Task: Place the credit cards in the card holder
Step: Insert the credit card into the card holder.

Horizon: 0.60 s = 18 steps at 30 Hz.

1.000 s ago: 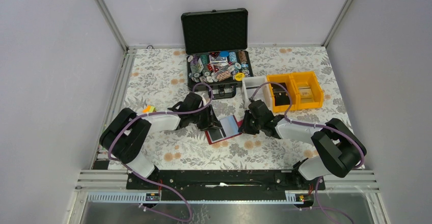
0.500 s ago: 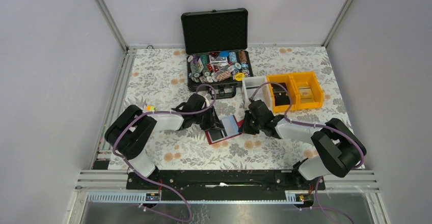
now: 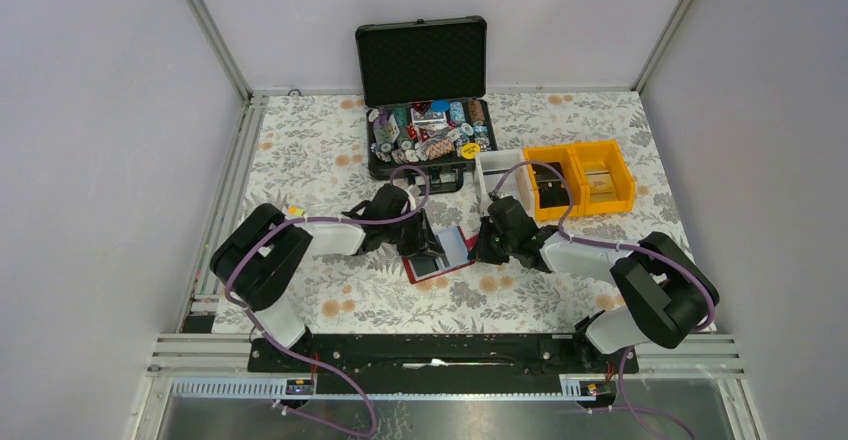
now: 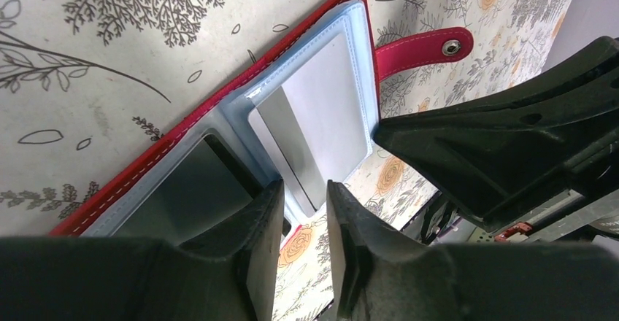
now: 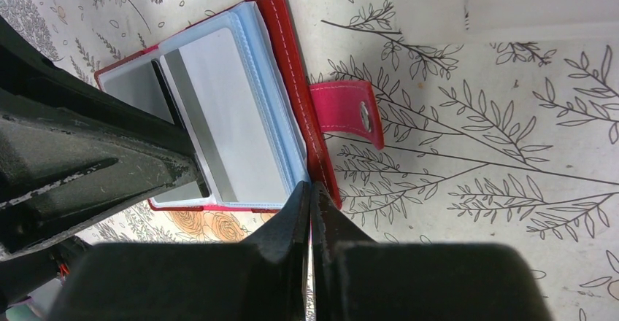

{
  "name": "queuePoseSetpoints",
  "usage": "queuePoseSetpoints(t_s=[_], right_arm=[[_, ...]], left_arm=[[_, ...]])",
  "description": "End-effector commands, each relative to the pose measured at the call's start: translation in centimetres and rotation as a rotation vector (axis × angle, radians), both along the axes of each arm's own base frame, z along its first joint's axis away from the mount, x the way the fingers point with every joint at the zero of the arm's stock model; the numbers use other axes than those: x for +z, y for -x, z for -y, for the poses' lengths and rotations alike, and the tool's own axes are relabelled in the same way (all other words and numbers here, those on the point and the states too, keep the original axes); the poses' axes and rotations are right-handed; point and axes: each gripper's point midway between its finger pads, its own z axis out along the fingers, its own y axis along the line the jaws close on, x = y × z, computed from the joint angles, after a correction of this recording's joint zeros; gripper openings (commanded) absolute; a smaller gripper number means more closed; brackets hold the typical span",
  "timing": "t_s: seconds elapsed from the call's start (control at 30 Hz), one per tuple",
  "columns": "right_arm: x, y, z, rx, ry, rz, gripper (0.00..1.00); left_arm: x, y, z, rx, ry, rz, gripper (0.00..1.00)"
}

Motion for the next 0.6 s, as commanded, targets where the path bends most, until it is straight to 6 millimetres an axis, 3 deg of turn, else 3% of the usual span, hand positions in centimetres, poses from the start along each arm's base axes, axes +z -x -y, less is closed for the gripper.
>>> queuePoseSetpoints(t_s=[0.0, 0.13, 0.27, 0.4, 0.57], right_arm=[[-0.2, 0.3, 0.9, -0.017, 0.040, -0.001, 0.10], [1.1, -0.2, 1.7, -0.026, 0.078, 0.040, 0.31], [3.4, -0.8, 1.6, -0.009, 0.063, 0.108, 0.41], [4.9, -1.1, 0.6, 0.046, 0.022, 0.151, 0.38], [5.3, -1.1, -1.3, 0.126, -0.043, 0.153, 0.26]], left_arm=[[3.0, -1.4, 0.8, -0.009, 0.041, 0.090, 0.34], [4.7, -1.3, -0.5, -0.004, 0.009, 0.139, 0.53], [6.3, -1.4, -2.2, 0.030, -0.028, 0.196, 0.67], [6.3, -1.6, -4.1, 0.084, -0.051, 0.220, 0.72], [4.2, -1.1, -5.7, 0.121, -0.061, 0.156, 0.65]])
